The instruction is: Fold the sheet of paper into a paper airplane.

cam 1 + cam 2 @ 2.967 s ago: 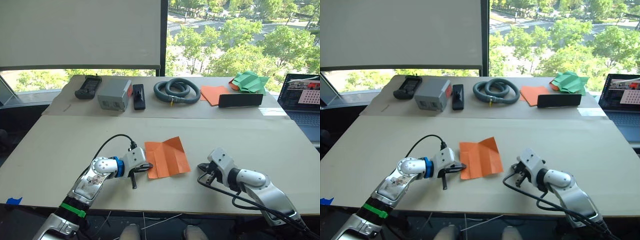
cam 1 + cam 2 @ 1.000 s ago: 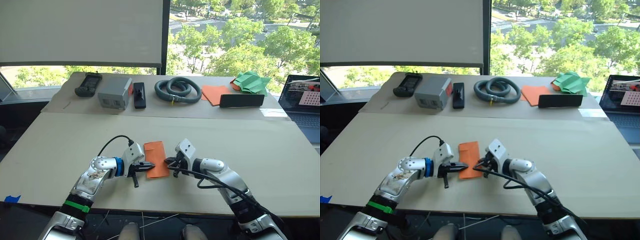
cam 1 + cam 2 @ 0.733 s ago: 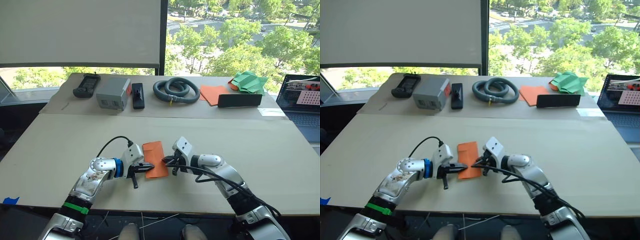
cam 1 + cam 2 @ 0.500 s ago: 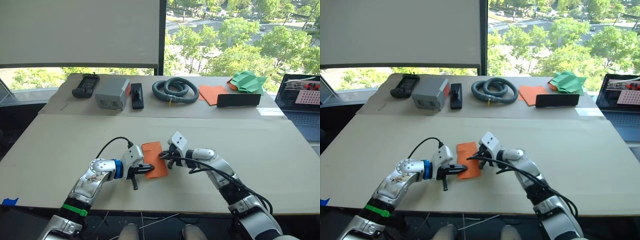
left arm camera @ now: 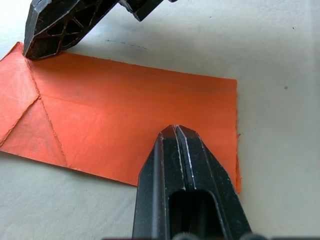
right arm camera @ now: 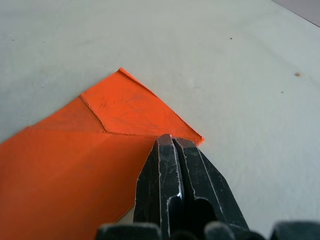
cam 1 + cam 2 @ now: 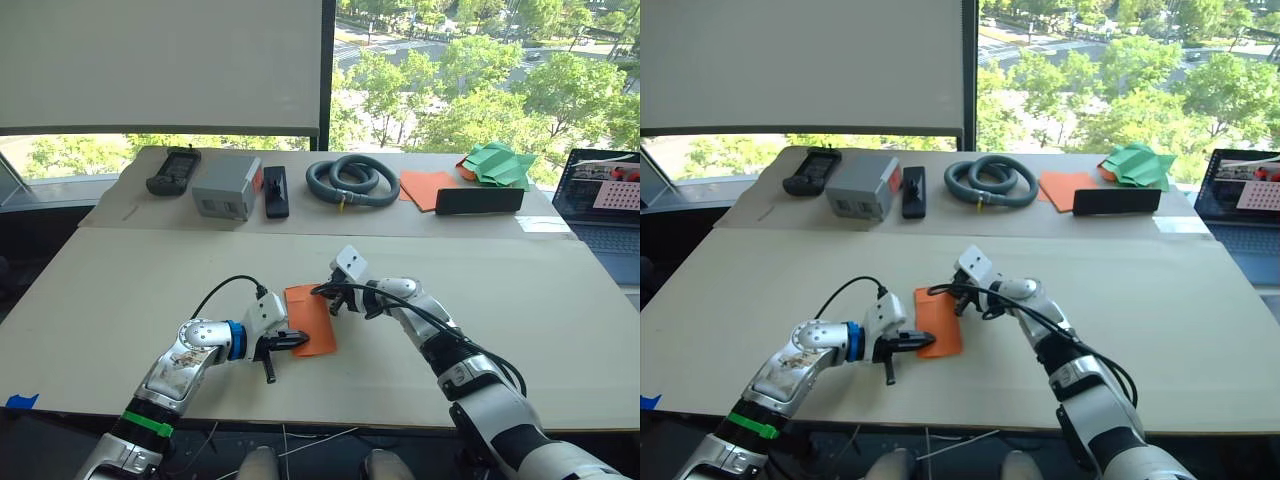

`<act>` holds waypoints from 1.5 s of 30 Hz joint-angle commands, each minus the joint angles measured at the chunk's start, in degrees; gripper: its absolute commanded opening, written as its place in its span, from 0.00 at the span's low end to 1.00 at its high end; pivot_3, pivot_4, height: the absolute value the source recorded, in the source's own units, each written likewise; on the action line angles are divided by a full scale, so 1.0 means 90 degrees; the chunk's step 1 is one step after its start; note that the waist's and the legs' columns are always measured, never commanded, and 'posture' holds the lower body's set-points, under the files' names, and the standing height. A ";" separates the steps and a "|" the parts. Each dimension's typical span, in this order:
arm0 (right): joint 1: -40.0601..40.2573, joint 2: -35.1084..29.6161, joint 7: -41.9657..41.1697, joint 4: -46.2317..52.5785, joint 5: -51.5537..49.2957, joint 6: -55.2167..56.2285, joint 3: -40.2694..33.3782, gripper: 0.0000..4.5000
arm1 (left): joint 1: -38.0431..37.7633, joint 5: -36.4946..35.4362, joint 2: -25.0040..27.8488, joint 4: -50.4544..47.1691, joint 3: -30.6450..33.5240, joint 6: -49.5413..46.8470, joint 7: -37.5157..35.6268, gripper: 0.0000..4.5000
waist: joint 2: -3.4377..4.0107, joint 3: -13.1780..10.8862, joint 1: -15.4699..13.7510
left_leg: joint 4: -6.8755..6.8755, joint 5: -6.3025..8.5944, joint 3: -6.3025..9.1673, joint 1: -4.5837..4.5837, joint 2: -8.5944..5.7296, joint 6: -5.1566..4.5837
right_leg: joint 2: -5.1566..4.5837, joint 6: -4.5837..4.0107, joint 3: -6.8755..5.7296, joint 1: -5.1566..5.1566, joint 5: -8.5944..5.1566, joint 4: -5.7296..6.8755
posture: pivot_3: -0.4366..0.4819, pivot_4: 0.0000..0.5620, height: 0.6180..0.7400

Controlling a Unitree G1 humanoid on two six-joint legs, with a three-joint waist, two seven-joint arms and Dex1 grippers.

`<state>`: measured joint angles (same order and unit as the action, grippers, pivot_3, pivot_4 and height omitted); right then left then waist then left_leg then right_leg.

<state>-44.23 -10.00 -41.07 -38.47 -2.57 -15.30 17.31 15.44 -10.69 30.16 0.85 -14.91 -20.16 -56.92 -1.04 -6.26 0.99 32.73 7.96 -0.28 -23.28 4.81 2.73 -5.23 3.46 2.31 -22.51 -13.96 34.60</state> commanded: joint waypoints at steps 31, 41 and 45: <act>0.2625 -0.1084 -0.1272 0.3417 0.0225 -0.1798 0.0705 0.01 | -0.0132 0.0189 0.0173 0.0099 -0.0230 -0.0091 -0.0066 0.00 | 0.0004 0.0034 -0.0036 | 0.0001 0.0020 0.0001 0.0022 0.0000 0.0020 | -0.0005 -0.0011 0.0000 0.0005 -0.0050 0.0031 | 0.48 0.27 0.79; 0.3263 -0.1520 -0.1379 0.4311 0.0078 -0.2245 0.0799 0.01 | -0.0072 0.0191 0.0172 0.0180 -0.0260 -0.0060 -0.0111 0.00 | -0.0002 0.0038 -0.0040 | 0.0001 0.0027 0.0002 0.0023 -0.0002 0.0029 | -0.0011 -0.0011 -0.0002 0.0007 -0.0051 0.0019 | 0.48 0.27 0.79; 0.3447 -0.1663 -0.1408 0.4646 -0.0035 -0.2424 0.0875 0.01 | -0.0067 0.0188 0.0170 0.0183 -0.0259 -0.0060 -0.0124 0.00 | -0.0004 0.0040 -0.0037 | 0.0001 0.0029 0.0002 0.0022 -0.0002 0.0031 | -0.0012 -0.0011 -0.0003 0.0008 -0.0051 0.0011 | 0.48 0.27 0.79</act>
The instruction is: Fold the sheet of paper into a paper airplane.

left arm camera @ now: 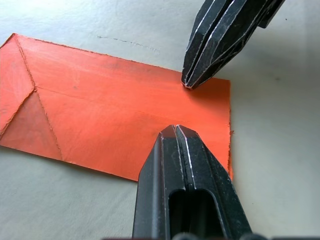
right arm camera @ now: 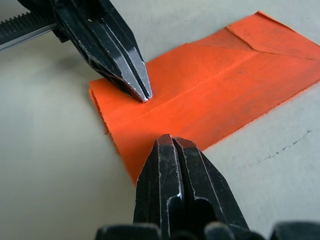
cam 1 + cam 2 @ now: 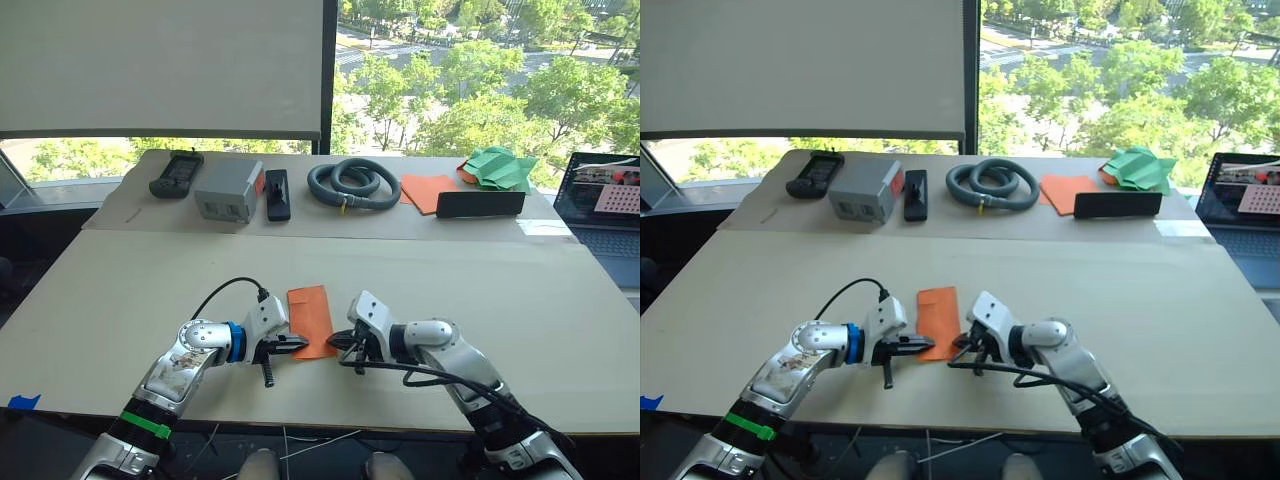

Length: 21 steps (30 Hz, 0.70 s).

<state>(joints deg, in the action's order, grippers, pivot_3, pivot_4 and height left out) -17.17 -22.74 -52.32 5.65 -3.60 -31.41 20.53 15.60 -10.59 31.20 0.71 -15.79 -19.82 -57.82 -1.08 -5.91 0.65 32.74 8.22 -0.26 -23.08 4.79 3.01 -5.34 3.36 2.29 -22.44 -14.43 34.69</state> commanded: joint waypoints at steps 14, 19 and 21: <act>0.0539 -0.0437 -0.0071 0.0148 -0.0153 -0.0760 0.0548 0.01 | -0.0024 0.0193 0.0033 0.0250 -0.0182 -0.0066 -0.0085 0.00 | -0.0008 -0.0002 0.0002 | 0.0000 0.0014 -0.0001 -0.0005 0.0000 0.0000 | -0.0003 0.0000 -0.0005 0.0011 0.0000 -0.0052 | 0.48 0.27 0.79; 0.0501 -0.0554 -0.0161 0.0256 -0.0238 -0.0754 0.0501 0.01 | -0.0002 0.0194 0.0013 0.0270 -0.0190 -0.0061 -0.0098 0.00 | -0.0011 -0.0004 -0.0004 | 0.0000 0.0016 0.0000 -0.0007 0.0001 0.0000 | -0.0004 0.0000 -0.0006 0.0011 0.0000 -0.0055 | 0.48 0.27 0.79; 0.0528 -0.0618 -0.0202 0.0377 -0.0300 -0.0780 0.0481 0.01 | -0.0003 0.0190 0.0009 0.0262 -0.0193 -0.0060 -0.0098 0.00 | -0.0010 -0.0005 -0.0016 | 0.0000 0.0016 -0.0002 -0.0009 0.0000 0.0000 | -0.0005 0.0000 -0.0006 0.0011 0.0000 -0.0057 | 0.48 0.27 0.79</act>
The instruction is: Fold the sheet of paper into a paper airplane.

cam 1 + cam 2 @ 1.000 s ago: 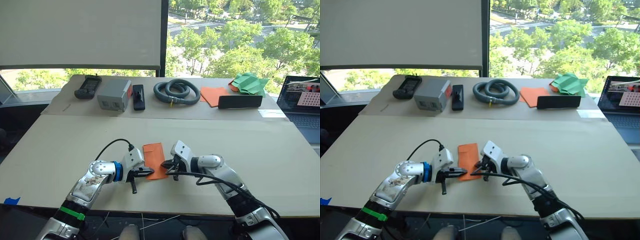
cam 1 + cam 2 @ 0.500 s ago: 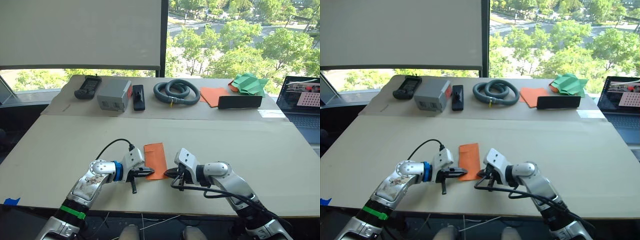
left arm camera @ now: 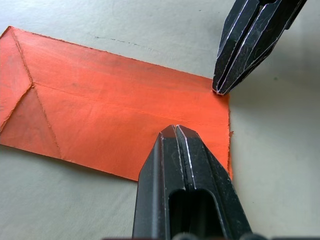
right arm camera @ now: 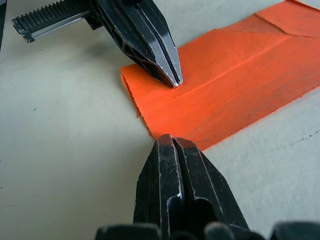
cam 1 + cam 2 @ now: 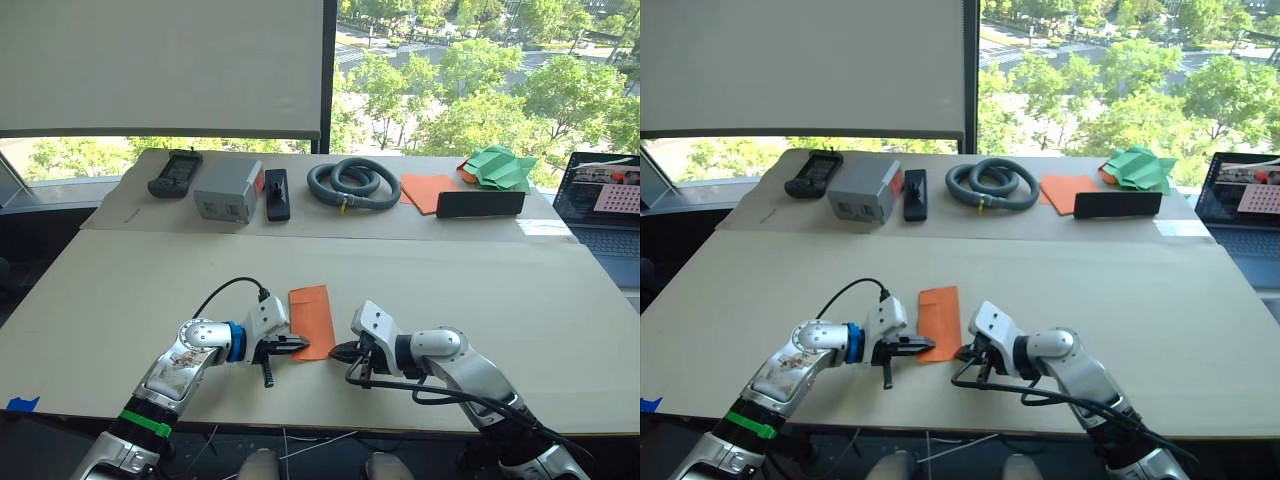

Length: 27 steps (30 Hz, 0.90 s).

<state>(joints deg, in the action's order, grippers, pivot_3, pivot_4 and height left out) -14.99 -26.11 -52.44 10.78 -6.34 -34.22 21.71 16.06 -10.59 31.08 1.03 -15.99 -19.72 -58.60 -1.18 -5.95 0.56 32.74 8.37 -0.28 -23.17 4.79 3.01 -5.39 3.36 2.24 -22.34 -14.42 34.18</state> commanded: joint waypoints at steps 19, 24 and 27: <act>0.0563 0.0023 0.0145 0.1214 -0.1949 -0.0020 -0.1483 0.01 | 0.0093 -0.0696 0.0655 -0.0559 0.1060 -0.0670 0.0046 0.00 | 0.0015 -0.0143 -0.0009 | -0.0002 0.0002 0.0016 -0.0039 -0.0002 -0.0002 | 0.0012 0.0001 -0.0001 -0.0050 0.0003 -0.0005 | 0.48 0.27 0.79; 0.0462 0.0006 0.0308 0.1319 -0.2099 -0.0132 -0.1518 0.01 | 0.0264 -0.0548 0.0419 -0.0344 0.0829 -0.0507 0.0125 0.00 | 0.0003 -0.0164 -0.0058 | 0.0001 0.0002 0.0014 -0.0044 -0.0006 -0.0002 | 0.0009 0.0001 0.0002 -0.0051 0.0003 -0.0013 | 0.48 0.27 0.79; 0.0437 -0.0005 0.0401 0.1420 -0.2171 -0.0197 -0.1521 0.01 | 0.0551 -0.0490 0.0154 -0.0125 0.0695 -0.0402 0.0150 0.00 | -0.0004 -0.0170 -0.0098 | 0.0001 0.0002 0.0016 -0.0050 -0.0006 -0.0002 | 0.0011 0.0000 0.0001 -0.0053 0.0003 -0.0012 | 0.48 0.27 0.79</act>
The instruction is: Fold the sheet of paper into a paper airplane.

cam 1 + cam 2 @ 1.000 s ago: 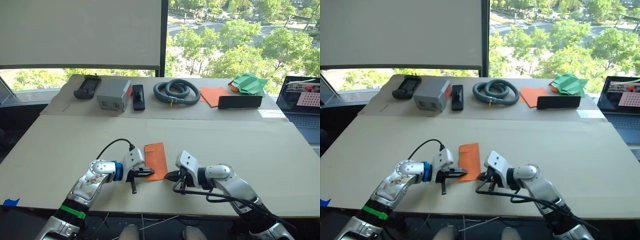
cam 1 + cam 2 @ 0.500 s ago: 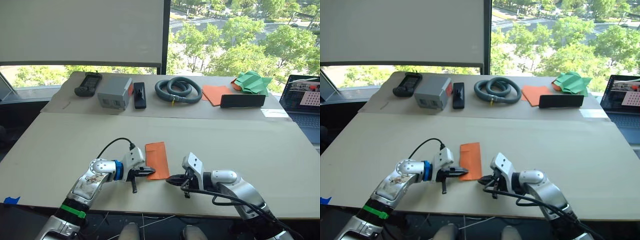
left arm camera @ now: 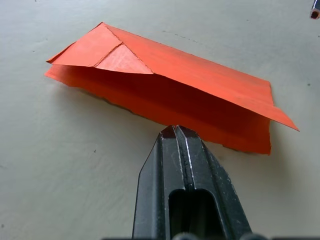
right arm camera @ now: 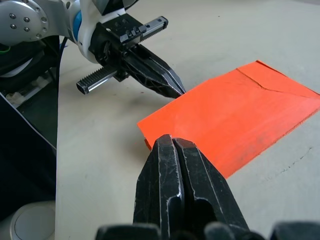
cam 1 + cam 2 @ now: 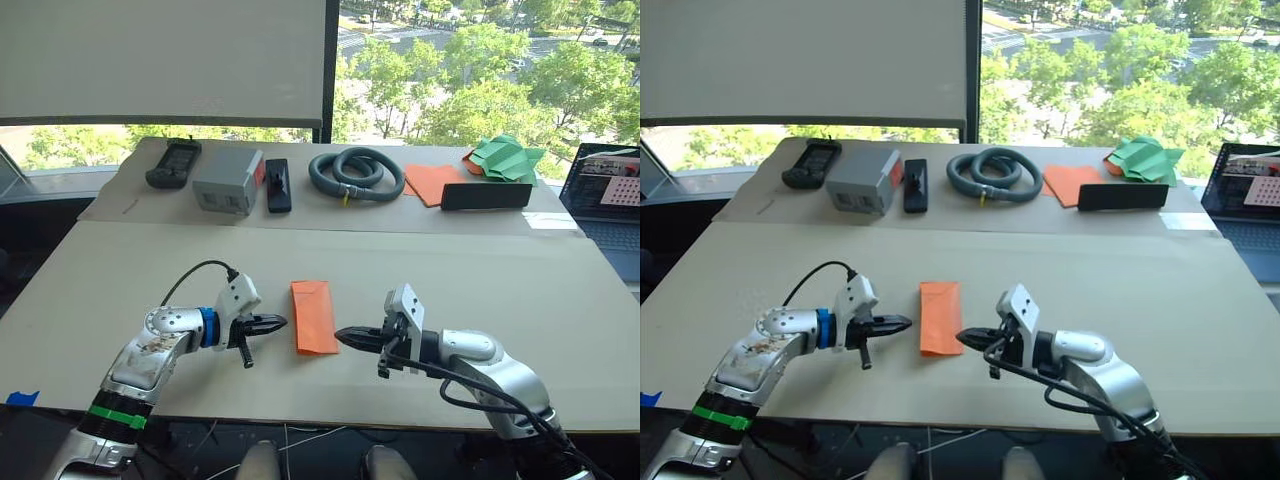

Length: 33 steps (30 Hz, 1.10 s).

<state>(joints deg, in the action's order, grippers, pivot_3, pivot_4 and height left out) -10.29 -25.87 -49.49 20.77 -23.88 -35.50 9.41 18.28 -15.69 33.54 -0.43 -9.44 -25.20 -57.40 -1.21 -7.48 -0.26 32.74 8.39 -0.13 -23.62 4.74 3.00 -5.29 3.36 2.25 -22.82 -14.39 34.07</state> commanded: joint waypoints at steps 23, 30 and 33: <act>-0.1297 -0.0313 0.1498 -0.1092 0.1451 -0.0303 0.0754 0.01 | 0.1082 0.0578 -0.1116 0.0803 -0.0807 0.0690 -0.0131 0.00 | 0.0008 0.0004 -0.0037 | 0.0017 -0.0007 0.0014 -0.0018 -0.0017 -0.0011 | 0.0014 0.0011 0.0018 0.0015 0.0028 0.0008 | 0.48 0.27 0.79; -0.1021 -0.0460 0.1413 -0.1235 0.1560 -0.0483 0.0748 0.01 | 0.0598 0.0890 -0.0518 0.0907 -0.0766 0.0904 -0.0168 0.00 | 0.0010 0.0006 0.0011 | 0.0010 -0.0009 0.0020 0.0006 -0.0013 -0.0015 | 0.0021 0.0012 0.0017 0.0028 0.0028 0.0016 | 0.48 0.27 0.79; -0.0863 -0.0384 0.1442 -0.1315 0.1653 -0.0449 0.0900 0.01 | 0.0480 0.1061 -0.0400 0.1086 -0.0843 0.1062 -0.0108 0.00 | 0.0011 0.0009 0.0006 | 0.0011 -0.0006 0.0018 0.0036 -0.0013 -0.0010 | 0.0015 0.0012 0.0016 0.0058 0.0027 0.0009 | 0.48 0.27 0.79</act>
<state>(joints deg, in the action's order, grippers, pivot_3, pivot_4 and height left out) -19.33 -29.42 -36.22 9.53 -10.01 -39.08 16.32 23.56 -8.13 29.37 8.40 -16.66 -16.30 -58.82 -1.11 -7.39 -0.20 32.85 8.35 0.03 -23.26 4.62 2.92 -5.18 3.47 2.40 -22.27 -14.15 34.14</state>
